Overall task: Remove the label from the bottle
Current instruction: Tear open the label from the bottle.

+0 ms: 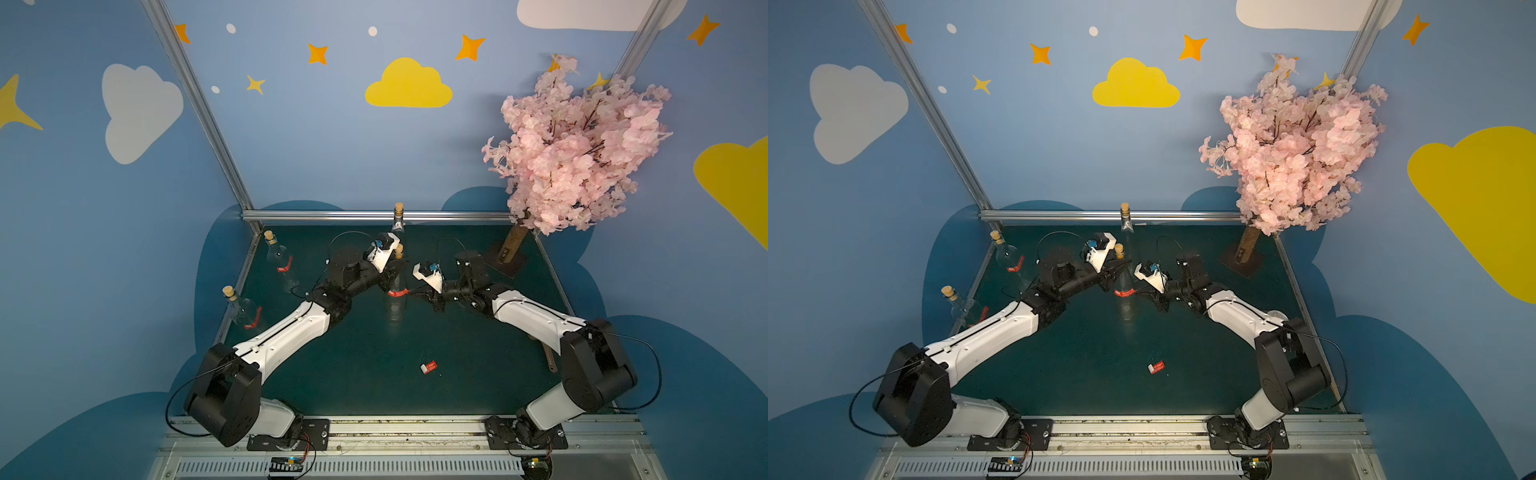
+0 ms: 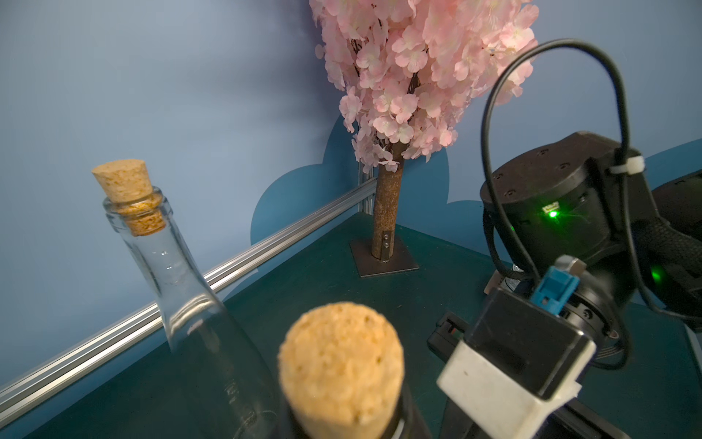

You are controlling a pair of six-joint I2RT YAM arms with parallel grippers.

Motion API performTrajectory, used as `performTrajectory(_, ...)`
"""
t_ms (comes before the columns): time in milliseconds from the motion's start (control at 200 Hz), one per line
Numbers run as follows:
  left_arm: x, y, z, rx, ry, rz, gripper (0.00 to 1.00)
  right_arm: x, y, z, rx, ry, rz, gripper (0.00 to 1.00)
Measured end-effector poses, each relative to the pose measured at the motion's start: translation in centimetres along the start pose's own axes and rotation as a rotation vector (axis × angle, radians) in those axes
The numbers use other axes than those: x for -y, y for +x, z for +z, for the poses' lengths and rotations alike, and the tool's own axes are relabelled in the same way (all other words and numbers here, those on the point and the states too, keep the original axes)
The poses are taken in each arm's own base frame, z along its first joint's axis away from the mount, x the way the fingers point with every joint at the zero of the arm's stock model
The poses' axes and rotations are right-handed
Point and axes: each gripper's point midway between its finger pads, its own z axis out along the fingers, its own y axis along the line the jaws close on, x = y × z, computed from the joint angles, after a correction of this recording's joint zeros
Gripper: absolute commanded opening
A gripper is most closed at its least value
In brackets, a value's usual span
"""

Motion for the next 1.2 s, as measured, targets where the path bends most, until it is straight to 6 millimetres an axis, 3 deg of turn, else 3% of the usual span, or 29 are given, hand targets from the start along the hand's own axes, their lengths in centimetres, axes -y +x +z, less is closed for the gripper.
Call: performTrajectory(1196,0.0,0.0,0.1,-0.002,-0.008,0.001,0.17,-1.7,-0.5,0.4,-0.014,-0.032,-0.006,0.00)
